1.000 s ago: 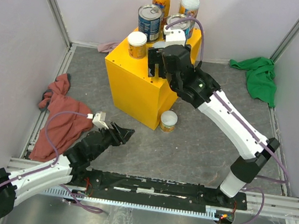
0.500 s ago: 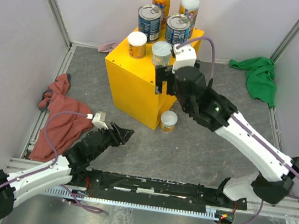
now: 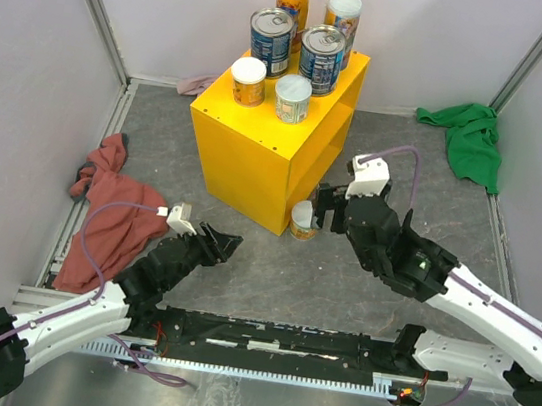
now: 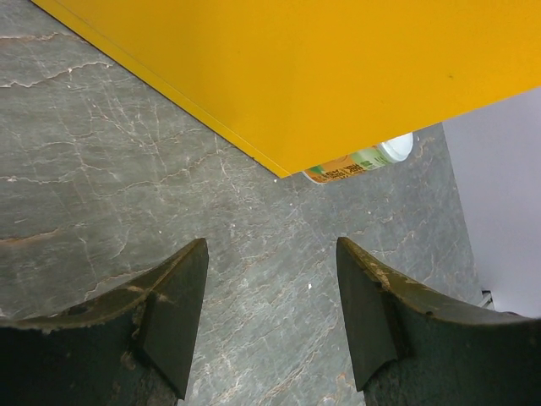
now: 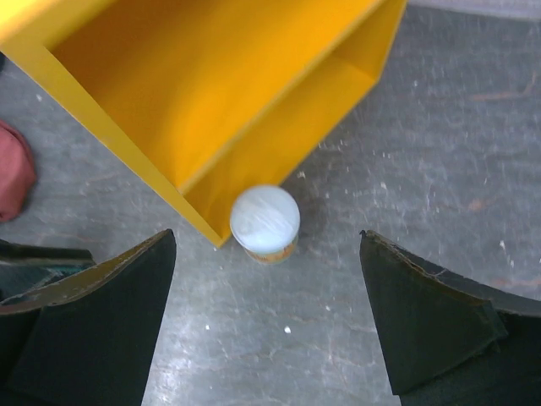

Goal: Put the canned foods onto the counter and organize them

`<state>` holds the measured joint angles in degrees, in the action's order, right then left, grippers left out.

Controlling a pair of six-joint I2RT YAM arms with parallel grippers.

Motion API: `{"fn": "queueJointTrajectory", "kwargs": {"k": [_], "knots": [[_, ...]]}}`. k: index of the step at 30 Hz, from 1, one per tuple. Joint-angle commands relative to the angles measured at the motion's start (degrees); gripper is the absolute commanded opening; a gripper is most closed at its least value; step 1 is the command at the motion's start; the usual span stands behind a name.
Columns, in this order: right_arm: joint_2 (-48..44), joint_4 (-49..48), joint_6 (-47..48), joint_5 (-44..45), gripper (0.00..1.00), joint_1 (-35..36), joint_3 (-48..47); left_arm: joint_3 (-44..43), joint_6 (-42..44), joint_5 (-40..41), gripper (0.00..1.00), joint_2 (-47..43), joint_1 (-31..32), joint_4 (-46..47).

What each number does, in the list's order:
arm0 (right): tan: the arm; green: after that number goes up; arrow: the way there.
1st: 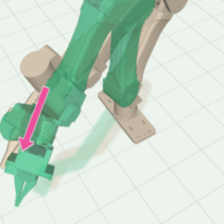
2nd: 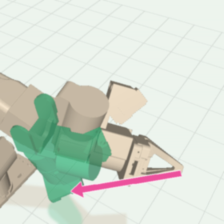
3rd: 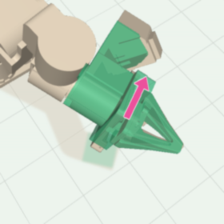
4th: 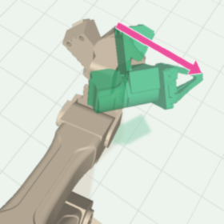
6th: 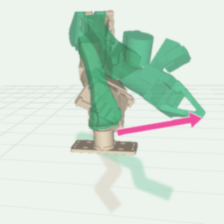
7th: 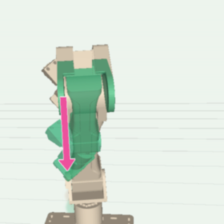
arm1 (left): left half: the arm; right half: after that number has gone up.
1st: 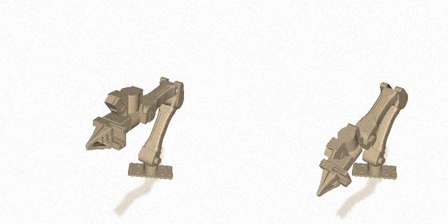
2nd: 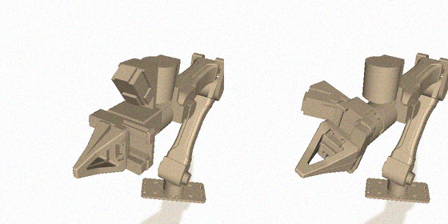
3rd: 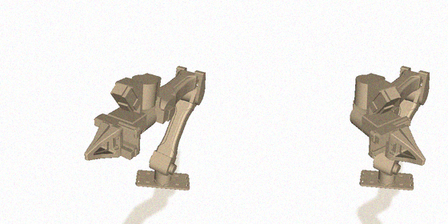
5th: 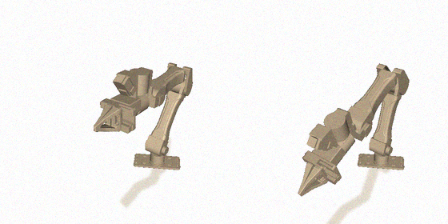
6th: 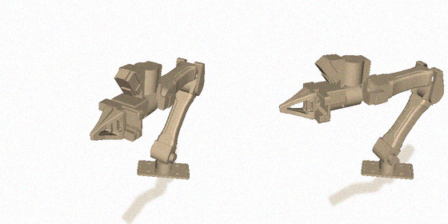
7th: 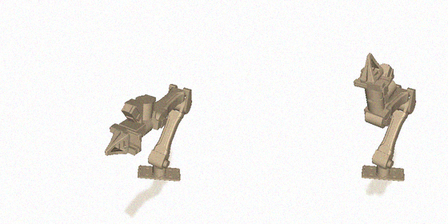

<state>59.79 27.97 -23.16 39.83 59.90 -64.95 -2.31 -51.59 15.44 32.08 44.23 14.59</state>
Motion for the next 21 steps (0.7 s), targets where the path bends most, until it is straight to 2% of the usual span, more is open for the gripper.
{"fn": "queueJointTrajectory", "kwargs": {"k": [1,12,21], "knots": [[-2.80,-3.26,-5.76,1.48,0.97,0.22,6.84,-2.20,-2.42,1.55,0.69,-0.94,0.24,0.26],[-4.43,-12.67,-9.89,-0.65,0.97,0.30,23.39,-1.75,-2.63,2.35,0.69,-1.86,0.24,-0.84],[3.47,-26.45,-8.42,-3.05,0.98,0.28,29.83,-1.22,-2.56,1.97,0.69,-0.39,0.20,0.98]]}}
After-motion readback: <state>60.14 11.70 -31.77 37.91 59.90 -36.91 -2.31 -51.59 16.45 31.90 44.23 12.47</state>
